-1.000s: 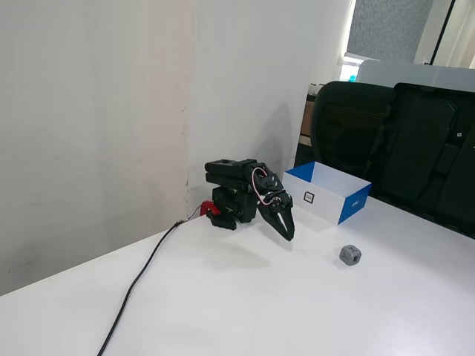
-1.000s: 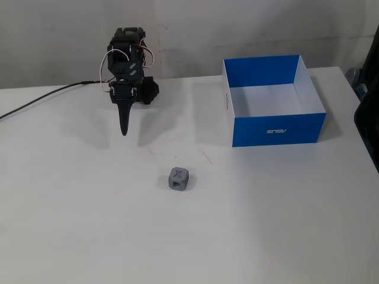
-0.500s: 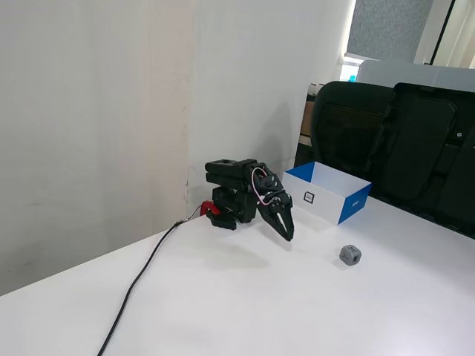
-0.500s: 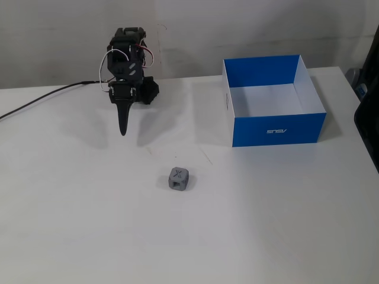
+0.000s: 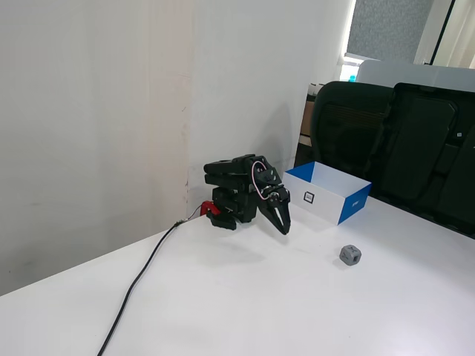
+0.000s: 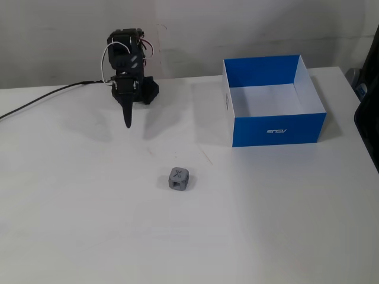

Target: Grasp the gray block and put it in the box.

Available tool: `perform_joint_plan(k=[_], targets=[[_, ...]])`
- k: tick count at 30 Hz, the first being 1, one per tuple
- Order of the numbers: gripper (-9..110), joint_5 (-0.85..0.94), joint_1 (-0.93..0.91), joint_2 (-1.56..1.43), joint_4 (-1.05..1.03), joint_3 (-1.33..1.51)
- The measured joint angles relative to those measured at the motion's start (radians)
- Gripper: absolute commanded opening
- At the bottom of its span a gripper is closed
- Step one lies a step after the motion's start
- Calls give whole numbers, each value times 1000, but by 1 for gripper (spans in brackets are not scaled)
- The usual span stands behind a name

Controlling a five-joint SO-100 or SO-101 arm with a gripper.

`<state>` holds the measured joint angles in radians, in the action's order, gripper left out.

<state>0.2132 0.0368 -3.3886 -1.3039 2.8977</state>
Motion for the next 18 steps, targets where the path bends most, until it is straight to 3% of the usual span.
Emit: perform_joint_plan(k=[7, 18], targets=[[0, -20, -57, 107, -31, -158], [0, -40, -64, 661, -120, -569]])
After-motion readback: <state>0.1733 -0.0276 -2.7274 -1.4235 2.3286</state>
